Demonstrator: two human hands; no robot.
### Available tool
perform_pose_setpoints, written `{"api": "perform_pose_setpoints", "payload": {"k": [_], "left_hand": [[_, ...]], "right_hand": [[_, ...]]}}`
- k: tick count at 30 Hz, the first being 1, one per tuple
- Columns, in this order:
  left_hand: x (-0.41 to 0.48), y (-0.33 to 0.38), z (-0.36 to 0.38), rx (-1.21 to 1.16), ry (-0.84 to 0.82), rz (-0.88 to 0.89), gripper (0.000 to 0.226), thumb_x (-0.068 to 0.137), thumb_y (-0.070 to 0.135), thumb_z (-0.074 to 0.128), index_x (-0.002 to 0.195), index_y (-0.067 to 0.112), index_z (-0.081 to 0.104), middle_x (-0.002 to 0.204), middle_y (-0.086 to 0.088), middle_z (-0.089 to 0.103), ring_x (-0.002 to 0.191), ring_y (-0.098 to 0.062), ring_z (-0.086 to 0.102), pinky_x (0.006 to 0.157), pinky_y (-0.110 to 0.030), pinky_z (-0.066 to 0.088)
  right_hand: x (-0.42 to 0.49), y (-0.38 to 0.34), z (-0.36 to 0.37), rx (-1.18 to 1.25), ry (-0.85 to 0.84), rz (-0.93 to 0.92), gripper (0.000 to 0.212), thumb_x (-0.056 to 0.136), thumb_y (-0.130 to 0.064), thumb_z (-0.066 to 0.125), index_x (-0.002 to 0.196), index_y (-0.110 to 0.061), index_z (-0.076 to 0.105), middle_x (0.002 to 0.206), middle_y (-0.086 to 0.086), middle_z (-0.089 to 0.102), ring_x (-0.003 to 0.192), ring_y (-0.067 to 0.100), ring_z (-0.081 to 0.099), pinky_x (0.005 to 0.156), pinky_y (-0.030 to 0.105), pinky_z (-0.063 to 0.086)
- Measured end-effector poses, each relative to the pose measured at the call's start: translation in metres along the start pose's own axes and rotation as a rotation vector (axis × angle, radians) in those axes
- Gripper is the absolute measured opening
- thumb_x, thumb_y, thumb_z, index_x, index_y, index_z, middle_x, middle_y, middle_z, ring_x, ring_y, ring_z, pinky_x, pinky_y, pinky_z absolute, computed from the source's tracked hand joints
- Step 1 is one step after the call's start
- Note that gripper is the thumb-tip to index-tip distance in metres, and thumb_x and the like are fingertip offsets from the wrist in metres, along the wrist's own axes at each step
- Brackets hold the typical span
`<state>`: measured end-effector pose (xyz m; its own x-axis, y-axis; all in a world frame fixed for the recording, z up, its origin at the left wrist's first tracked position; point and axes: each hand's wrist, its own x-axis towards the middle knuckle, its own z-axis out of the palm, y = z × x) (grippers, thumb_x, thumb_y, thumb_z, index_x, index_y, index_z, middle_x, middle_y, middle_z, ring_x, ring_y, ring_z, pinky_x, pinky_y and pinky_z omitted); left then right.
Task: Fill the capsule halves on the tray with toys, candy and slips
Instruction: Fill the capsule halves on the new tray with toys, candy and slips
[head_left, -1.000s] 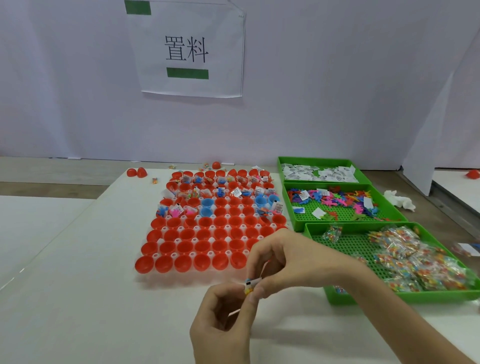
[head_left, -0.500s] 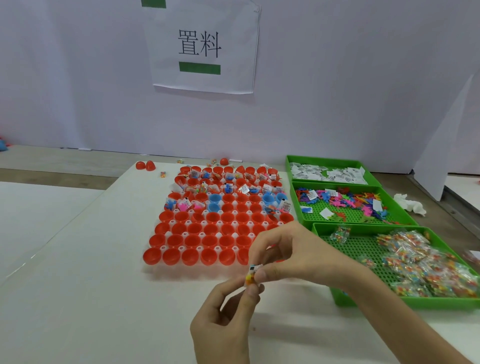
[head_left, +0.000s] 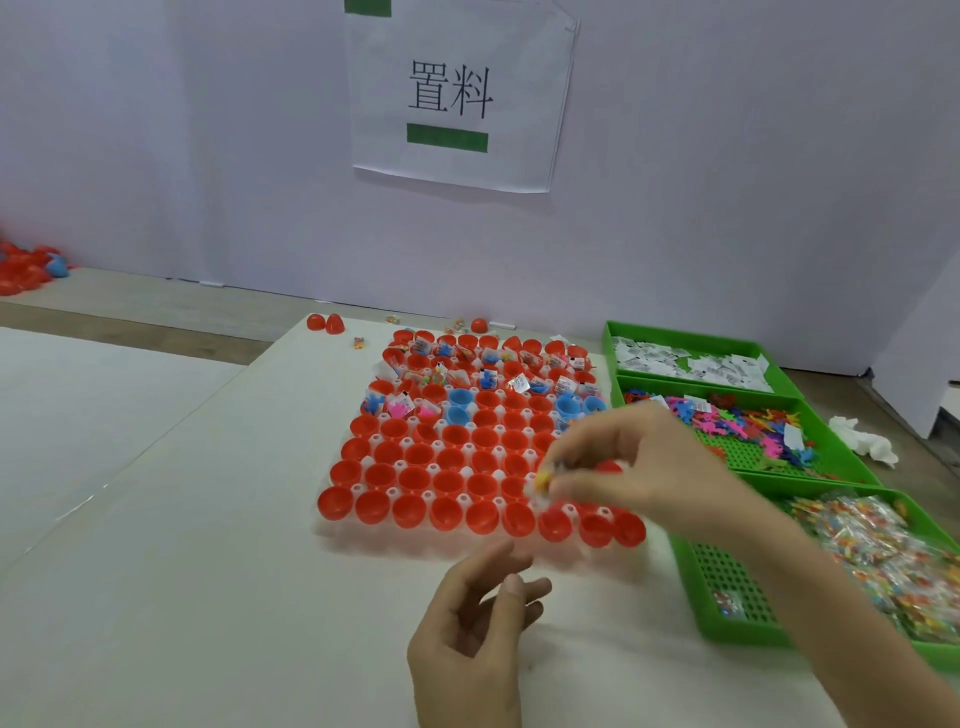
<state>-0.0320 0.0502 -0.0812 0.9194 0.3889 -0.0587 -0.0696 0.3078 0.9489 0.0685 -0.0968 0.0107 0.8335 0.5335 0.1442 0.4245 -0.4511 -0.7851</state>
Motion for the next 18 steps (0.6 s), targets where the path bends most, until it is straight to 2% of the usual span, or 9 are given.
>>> {"api": "perform_pose_setpoints", "payload": {"k": [2,5,10,14,18], "left_hand": [[0.005,0.001,-0.003,0.048,-0.039,-0.045,0.036,0.086,-0.020,0.054,0.080,0.007,0.077,0.085,-0.013,0.075,0.073,-0.026,0.074,0.063,-0.024,0.059],[0.011,0.005,-0.007,0.138,-0.080,-0.088,0.038,0.086,-0.022,0.052,0.072,0.004,0.076,0.084,-0.012,0.076,0.072,-0.025,0.074,0.064,-0.024,0.059],[0.015,0.009,-0.011,0.210,-0.100,-0.106,0.042,0.086,-0.024,0.049,0.065,0.004,0.073,0.085,-0.006,0.077,0.070,-0.026,0.074,0.063,-0.026,0.059],[0.018,0.009,-0.013,0.245,-0.098,-0.132,0.047,0.084,-0.025,0.048,0.060,0.006,0.073,0.084,-0.003,0.077,0.069,-0.025,0.074,0.063,-0.027,0.059],[0.023,0.009,-0.014,0.237,-0.105,-0.150,0.047,0.084,-0.024,0.048,0.058,0.006,0.072,0.084,-0.001,0.077,0.068,-0.024,0.074,0.063,-0.027,0.058]], "right_hand": [[0.019,-0.005,-0.011,-0.029,0.153,0.010,0.011,0.079,-0.019,0.083,0.089,-0.022,0.078,0.080,-0.009,0.076,0.074,0.006,0.073,0.071,0.016,0.057],[0.055,-0.005,-0.006,-0.154,0.236,0.023,0.013,0.079,-0.024,0.084,0.090,-0.022,0.079,0.078,-0.010,0.076,0.072,0.001,0.070,0.067,0.011,0.053],[0.111,0.012,0.027,-0.363,0.255,0.079,0.016,0.084,-0.022,0.080,0.098,-0.015,0.078,0.084,-0.006,0.071,0.067,-0.003,0.061,0.059,0.005,0.043],[0.136,0.021,0.044,-0.445,0.225,0.111,0.015,0.086,-0.017,0.077,0.100,-0.013,0.078,0.094,0.002,0.076,0.067,-0.001,0.060,0.061,0.005,0.043],[0.144,0.025,0.052,-0.483,0.209,0.134,0.015,0.085,-0.012,0.077,0.100,-0.013,0.079,0.095,0.000,0.075,0.064,-0.005,0.055,0.057,0.005,0.042]]}}
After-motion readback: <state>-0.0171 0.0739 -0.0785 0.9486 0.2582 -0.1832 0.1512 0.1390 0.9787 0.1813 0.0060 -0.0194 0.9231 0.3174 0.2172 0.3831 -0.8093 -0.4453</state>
